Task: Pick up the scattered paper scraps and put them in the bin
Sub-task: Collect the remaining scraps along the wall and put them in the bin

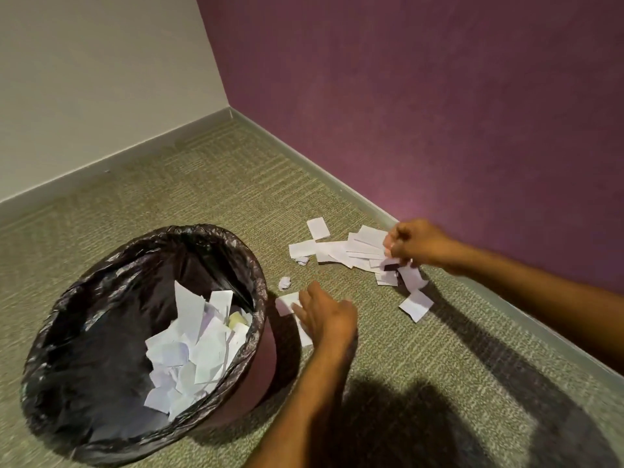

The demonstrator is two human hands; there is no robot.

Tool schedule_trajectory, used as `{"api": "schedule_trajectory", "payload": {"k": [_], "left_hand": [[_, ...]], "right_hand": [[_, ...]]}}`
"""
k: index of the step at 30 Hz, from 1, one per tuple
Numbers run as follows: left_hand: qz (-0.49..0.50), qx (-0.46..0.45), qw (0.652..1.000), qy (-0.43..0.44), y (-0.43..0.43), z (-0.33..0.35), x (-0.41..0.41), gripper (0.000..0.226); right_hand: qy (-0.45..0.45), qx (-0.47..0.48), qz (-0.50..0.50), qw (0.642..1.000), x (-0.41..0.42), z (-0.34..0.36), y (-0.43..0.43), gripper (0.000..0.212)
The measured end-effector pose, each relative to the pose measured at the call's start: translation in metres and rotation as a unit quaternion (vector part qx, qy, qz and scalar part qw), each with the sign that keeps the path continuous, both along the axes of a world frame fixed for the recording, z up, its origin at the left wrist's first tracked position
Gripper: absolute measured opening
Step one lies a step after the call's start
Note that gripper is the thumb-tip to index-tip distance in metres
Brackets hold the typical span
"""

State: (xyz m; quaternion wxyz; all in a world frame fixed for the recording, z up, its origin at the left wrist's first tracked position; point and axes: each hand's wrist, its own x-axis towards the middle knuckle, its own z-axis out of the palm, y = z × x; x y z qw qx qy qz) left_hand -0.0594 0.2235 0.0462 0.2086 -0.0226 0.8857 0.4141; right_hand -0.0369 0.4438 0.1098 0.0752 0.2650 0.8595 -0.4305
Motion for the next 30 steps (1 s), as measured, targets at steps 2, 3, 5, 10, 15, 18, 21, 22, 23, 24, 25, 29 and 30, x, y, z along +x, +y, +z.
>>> {"api": "schedule_trajectory", "payload": {"k": [2, 3, 5, 10, 15, 18, 21, 22, 23, 24, 25, 29, 30], "left_hand": [[-0.025, -0.083, 0.996, 0.006, -0.004, -0.019, -0.004, 0.075], [-0.038, -0.104, 0.994, 0.014, -0.006, -0.025, -0.006, 0.076], [-0.047, -0.125, 0.991, 0.014, -0.012, -0.034, -0.009, 0.076], [-0.071, -0.132, 0.988, 0.047, -0.026, -0.074, -0.016, 0.077], [-0.081, -0.112, 0.988, 0.064, -0.032, -0.085, -0.008, 0.074], [-0.079, -0.093, 0.989, 0.078, -0.033, -0.082, -0.001, 0.072], [-0.073, -0.13, 0.985, 0.081, -0.035, -0.083, 0.009, 0.071], [-0.08, -0.14, 0.983, 0.089, -0.036, -0.084, 0.013, 0.07], [-0.087, -0.15, 0.98, 0.1, -0.039, -0.086, 0.016, 0.068], [-0.093, -0.156, 0.977, 0.111, -0.042, -0.088, 0.02, 0.065], [-0.107, -0.16, 0.974, 0.119, -0.045, -0.089, 0.023, 0.058], [-0.129, -0.131, 0.96, 0.21, -0.059, -0.104, 0.033, 0.015], [-0.13, -0.117, 0.958, 0.226, -0.062, -0.108, 0.033, 0.016]], "right_hand": [[-0.078, 0.194, 0.174, 0.962, 0.014, -0.024, 0.011, 0.025], [-0.11, 0.275, 0.251, 0.922, 0.021, -0.036, 0.015, 0.034], [-0.132, 0.34, 0.344, 0.865, 0.033, -0.057, 0.018, 0.045], [-0.113, 0.378, 0.413, 0.821, 0.047, -0.091, 0.021, 0.057], [-0.063, 0.369, 0.402, 0.836, 0.049, -0.11, 0.023, 0.046], [-0.036, 0.37, 0.403, 0.836, 0.049, -0.11, 0.022, 0.027], [-0.032, 0.369, 0.395, 0.841, 0.049, -0.111, 0.023, 0.024], [-0.033, 0.368, 0.385, 0.846, 0.05, -0.11, 0.024, 0.024], [-0.033, 0.368, 0.372, 0.851, 0.05, -0.11, 0.025, 0.022], [-0.031, 0.372, 0.357, 0.856, 0.051, -0.111, 0.025, 0.018], [-0.034, 0.377, 0.342, 0.86, 0.052, -0.111, 0.026, 0.013], [-0.048, 0.341, 0.247, 0.906, 0.056, -0.115, 0.035, 0.03], [-0.043, 0.331, 0.222, 0.916, 0.057, -0.116, 0.039, 0.032]]}}
